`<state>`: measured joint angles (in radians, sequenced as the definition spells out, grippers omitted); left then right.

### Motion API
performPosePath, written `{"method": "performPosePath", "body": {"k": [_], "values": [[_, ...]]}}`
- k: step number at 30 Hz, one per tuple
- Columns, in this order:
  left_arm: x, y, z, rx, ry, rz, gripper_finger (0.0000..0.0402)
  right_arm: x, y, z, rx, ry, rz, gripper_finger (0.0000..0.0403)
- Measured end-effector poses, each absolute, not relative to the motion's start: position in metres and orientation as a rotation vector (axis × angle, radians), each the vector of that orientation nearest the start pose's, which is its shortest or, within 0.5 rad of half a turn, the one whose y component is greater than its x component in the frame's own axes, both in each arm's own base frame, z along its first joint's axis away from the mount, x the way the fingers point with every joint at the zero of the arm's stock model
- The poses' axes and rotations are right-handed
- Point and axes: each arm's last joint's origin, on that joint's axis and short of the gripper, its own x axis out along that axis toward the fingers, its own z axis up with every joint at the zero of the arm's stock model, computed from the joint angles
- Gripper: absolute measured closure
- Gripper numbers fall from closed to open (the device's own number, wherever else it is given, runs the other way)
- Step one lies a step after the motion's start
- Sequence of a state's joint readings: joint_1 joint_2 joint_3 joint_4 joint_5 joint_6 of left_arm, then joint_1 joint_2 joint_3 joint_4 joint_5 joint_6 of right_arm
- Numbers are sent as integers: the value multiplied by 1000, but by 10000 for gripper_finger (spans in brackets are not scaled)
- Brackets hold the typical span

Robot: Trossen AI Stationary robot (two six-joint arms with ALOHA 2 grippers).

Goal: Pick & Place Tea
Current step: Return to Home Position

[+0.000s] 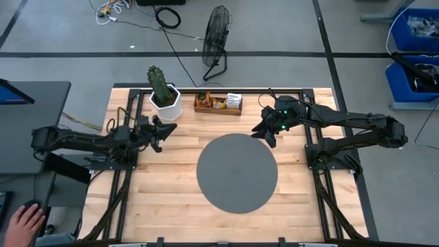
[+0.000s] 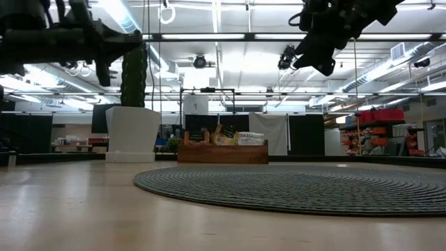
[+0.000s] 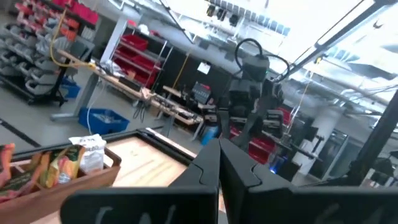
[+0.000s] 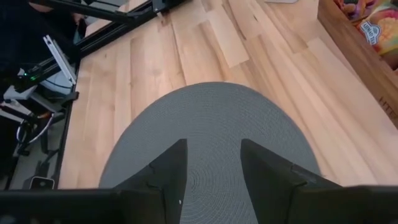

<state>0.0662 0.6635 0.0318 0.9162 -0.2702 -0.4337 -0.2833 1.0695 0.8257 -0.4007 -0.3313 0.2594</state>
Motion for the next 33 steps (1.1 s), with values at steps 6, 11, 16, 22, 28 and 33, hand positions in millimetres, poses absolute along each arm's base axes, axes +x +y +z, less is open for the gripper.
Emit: {"method": "performPosePath", "body": {"k": [6, 11, 16, 22, 28, 33], "values": [[127, 17, 192, -399, -322, 285, 399, 215, -53, 277, 478, 620, -44, 247], [121, 16, 188, -364, -262, 302, 399, 215, -53, 277, 509, 621, -54, 247], [114, 16, 181, -357, -191, 331, 399, 215, -53, 277, 510, 623, -55, 247], [101, 17, 180, -344, -193, 372, 399, 215, -53, 277, 511, 623, -57, 247], [94, 17, 176, -341, -166, 398, 399, 215, -54, 276, 511, 627, -65, 247], [94, 17, 174, -347, -146, 402, 399, 215, -55, 276, 518, 625, -73, 247]]}}
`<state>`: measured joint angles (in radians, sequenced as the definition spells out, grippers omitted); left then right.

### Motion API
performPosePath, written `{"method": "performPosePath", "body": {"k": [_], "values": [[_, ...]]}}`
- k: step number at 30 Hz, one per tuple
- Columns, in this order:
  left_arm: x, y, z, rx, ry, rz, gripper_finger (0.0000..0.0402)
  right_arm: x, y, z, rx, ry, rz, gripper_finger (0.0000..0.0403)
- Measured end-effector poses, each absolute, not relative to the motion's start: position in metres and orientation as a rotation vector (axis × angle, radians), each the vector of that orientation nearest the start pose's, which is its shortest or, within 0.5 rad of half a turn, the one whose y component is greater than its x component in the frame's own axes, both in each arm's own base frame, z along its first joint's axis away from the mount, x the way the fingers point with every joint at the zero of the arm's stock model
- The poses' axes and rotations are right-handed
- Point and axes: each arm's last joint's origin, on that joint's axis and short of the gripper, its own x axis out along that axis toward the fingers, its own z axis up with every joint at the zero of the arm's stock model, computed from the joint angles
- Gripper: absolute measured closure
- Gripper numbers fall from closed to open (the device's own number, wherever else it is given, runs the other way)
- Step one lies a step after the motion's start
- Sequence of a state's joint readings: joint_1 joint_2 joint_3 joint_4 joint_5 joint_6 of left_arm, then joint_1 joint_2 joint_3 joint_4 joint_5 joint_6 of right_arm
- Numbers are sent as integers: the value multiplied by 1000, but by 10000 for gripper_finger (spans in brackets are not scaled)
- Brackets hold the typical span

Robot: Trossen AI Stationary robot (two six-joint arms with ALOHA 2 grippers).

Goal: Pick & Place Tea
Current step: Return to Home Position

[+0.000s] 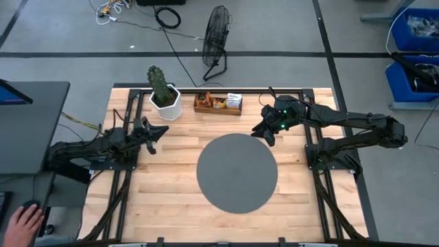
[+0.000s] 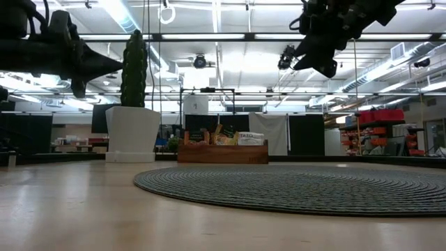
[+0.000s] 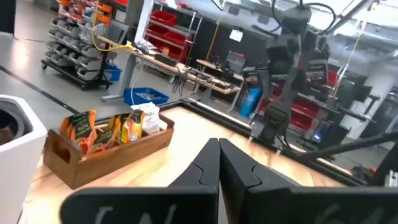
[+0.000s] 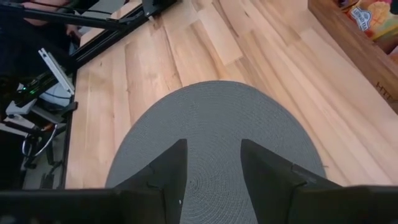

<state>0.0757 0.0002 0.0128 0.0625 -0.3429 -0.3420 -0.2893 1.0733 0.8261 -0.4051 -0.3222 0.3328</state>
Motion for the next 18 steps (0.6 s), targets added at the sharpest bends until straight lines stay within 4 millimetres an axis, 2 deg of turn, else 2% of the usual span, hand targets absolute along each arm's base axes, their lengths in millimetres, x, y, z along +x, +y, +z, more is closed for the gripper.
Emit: {"method": "performPosePath", "body": {"k": [12, 18], "values": [[95, 17, 172, -362, -131, 396, 399, 214, -54, 276, 529, 630, -59, 248], [95, 16, 172, -399, -134, 372, 393, 189, -46, 280, 513, 672, -36, 283]]}}
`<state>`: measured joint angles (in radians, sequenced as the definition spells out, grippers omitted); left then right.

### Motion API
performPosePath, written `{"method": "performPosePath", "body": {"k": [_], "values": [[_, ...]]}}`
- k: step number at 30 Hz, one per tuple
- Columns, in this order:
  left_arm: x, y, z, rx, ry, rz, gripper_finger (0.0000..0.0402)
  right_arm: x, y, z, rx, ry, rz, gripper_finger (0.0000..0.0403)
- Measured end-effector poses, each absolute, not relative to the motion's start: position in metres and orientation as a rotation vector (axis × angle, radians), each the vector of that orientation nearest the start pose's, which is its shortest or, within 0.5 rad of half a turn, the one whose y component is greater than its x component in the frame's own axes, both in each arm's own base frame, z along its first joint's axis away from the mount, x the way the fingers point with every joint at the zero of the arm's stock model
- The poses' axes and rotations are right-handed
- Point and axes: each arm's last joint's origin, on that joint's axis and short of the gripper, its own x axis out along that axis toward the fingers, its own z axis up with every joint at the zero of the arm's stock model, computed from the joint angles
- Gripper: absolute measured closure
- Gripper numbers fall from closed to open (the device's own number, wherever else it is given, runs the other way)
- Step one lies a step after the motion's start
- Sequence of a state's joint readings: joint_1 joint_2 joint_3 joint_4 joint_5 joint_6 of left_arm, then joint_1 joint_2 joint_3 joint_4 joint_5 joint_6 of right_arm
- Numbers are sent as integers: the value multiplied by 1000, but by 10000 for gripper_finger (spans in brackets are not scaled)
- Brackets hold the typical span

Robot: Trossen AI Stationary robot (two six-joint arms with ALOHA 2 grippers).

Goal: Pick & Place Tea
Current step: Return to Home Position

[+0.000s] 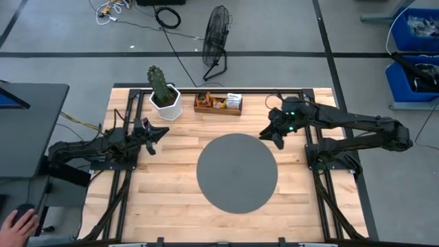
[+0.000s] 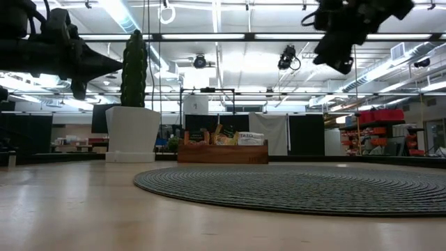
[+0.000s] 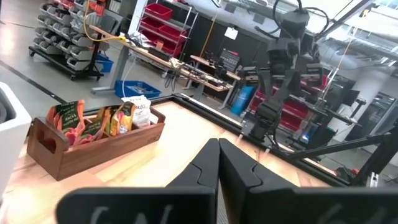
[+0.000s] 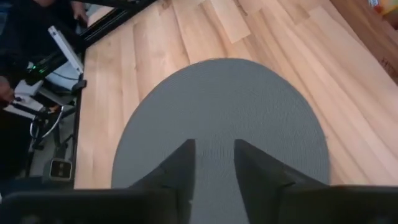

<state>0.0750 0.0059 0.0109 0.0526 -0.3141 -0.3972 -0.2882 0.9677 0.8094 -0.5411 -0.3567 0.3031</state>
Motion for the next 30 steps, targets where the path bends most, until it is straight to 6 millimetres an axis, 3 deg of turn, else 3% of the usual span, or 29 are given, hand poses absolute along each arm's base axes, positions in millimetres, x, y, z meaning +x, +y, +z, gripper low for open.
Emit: {"method": "performPosePath", "body": {"k": [7, 13, 18, 23, 30], "values": [[95, 16, 173, -404, -156, 365, 378, 146, -33, 272, 541, 518, -28, 394], [95, 16, 174, -405, -166, 363, 381, 128, -29, 271, 567, 143, -32, 397], [95, 16, 175, -405, -172, 361, 379, 117, -20, 289, 596, -204, 126, 400], [95, 16, 175, -405, -174, 361, 378, 97, -7, 293, 529, -265, 139, 401], [95, 16, 175, -404, -175, 361, 378, 68, -2, 282, 461, -247, 30, 402]]}}
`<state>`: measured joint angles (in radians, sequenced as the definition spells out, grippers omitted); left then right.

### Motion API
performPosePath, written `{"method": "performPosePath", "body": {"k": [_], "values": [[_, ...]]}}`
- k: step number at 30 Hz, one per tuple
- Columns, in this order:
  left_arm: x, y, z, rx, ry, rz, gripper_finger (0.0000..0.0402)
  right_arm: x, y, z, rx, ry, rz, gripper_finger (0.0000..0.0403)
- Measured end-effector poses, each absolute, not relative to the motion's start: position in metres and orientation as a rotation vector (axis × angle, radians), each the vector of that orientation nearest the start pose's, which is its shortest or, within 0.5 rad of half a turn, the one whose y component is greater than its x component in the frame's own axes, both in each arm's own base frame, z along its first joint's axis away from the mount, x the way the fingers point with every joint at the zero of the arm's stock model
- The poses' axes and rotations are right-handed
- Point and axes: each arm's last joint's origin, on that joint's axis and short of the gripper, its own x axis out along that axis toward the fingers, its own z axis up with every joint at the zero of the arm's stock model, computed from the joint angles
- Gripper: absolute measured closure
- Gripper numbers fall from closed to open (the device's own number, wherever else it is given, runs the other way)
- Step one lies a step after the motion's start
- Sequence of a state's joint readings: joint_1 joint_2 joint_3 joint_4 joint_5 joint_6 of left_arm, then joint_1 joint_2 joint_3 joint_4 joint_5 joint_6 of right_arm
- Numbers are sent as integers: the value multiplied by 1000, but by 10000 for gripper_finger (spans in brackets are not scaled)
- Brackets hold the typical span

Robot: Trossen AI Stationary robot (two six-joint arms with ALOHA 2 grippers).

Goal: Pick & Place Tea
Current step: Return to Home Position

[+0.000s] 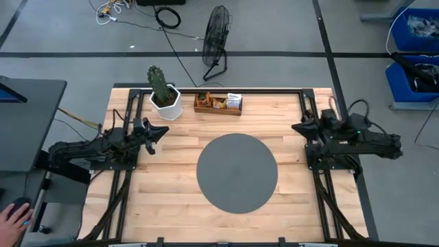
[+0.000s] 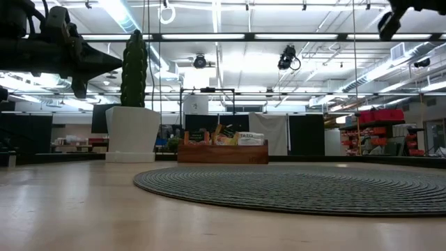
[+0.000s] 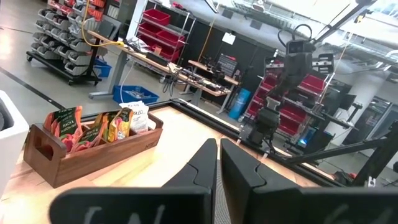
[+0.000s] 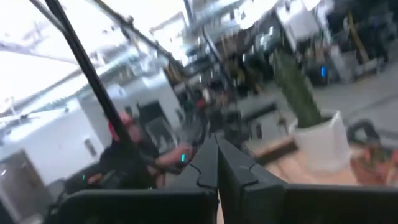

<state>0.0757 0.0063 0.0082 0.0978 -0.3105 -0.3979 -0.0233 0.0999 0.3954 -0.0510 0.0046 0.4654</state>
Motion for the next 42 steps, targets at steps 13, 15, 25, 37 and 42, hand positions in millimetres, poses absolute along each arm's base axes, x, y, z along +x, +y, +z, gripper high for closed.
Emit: {"method": "performPosePath", "body": {"k": [13, 15, 25, 37, 42], "values": [[95, 16, 175, -405, -178, 361, 378, 74, -2, 243, 505, -590, 111, 403], [95, 16, 175, -405, -178, 361, 379, 72, -2, 237, 500, -685, 144, 403], [95, 16, 176, -406, -179, 360, 378, 82, -2, 219, 465, -549, 107, 403], [95, 16, 176, -406, -178, 361, 378, 96, -3, 180, 350, -125, -7, 403], [95, 16, 175, -405, -178, 361, 378, 96, -2, 172, 316, -43, -7, 403]]}}
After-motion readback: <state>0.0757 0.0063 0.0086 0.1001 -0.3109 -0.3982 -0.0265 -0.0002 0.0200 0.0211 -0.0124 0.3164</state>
